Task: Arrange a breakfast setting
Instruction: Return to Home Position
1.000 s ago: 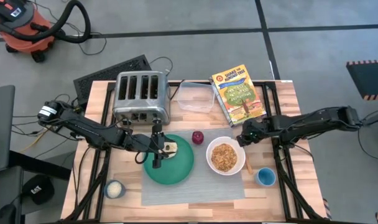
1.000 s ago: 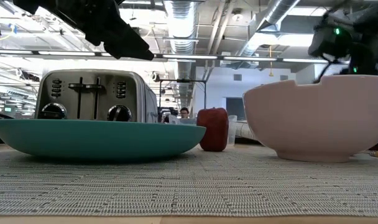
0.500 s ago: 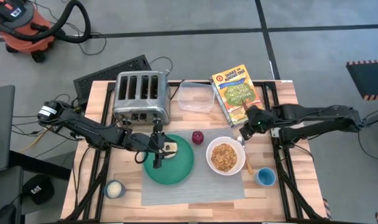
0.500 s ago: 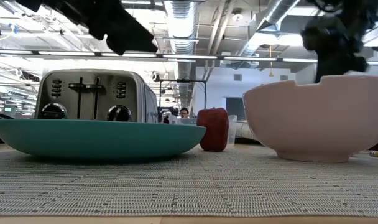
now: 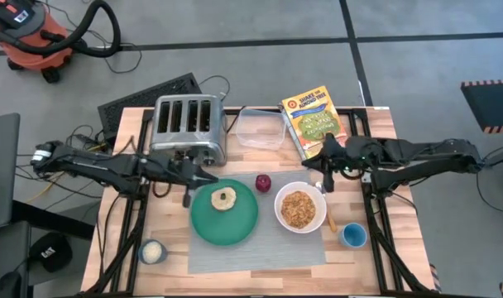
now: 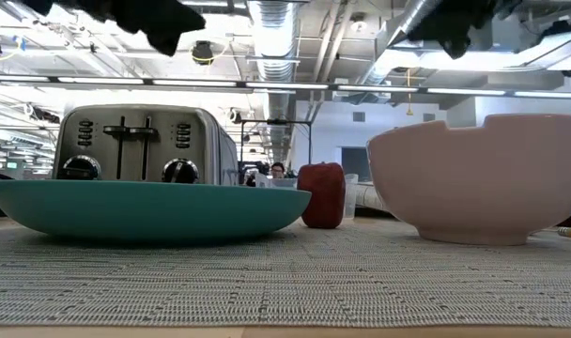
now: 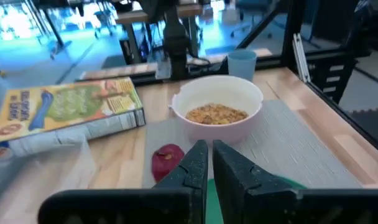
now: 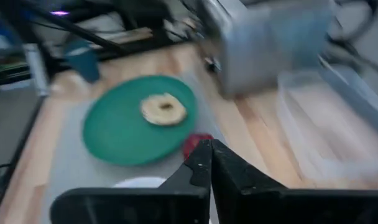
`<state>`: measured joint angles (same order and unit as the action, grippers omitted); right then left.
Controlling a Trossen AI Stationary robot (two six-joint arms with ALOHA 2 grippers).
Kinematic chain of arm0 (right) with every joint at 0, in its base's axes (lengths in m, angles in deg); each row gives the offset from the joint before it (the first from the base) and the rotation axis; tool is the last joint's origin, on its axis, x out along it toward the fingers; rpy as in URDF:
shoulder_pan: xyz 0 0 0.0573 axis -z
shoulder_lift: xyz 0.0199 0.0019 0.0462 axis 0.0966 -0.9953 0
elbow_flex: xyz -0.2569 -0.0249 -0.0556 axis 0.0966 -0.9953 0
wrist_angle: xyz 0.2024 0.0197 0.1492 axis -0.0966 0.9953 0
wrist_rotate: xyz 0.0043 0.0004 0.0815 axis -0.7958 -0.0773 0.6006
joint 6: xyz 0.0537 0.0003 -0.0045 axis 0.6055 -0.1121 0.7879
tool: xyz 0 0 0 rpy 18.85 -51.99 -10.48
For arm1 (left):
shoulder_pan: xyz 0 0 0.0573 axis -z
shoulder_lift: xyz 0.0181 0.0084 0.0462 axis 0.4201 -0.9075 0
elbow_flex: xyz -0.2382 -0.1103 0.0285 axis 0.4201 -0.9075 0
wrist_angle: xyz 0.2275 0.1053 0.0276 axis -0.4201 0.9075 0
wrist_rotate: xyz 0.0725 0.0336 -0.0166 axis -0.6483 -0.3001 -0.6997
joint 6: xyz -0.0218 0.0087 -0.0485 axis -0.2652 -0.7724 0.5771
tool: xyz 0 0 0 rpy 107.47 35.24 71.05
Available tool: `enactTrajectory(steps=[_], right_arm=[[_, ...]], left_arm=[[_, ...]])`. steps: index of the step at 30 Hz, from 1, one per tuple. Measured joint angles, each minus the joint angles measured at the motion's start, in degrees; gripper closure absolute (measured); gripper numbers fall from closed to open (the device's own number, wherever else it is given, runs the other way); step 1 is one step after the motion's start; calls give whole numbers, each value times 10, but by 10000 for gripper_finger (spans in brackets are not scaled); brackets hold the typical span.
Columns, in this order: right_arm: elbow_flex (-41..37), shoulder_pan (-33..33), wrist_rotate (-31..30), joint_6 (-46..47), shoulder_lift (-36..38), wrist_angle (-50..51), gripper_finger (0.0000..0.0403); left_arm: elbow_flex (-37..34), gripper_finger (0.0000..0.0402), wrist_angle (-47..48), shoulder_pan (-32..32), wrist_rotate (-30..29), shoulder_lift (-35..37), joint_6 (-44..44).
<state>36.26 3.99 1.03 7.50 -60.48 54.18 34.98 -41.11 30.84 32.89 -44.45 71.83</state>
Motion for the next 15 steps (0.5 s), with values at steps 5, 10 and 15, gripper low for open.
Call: enactTrajectory(steps=[5,10,15], right_arm=[[0,-19,20,-47,25,-39,362],[-32,-22,20,-70,61,-88,386],[-108,-17,22,-57,124,-134,377]], left_arm=[[-71,400,-19,-39,31,105,-6],[-136,401,-48,-62,49,193,5],[-181,401,-51,-74,43,261,24]])
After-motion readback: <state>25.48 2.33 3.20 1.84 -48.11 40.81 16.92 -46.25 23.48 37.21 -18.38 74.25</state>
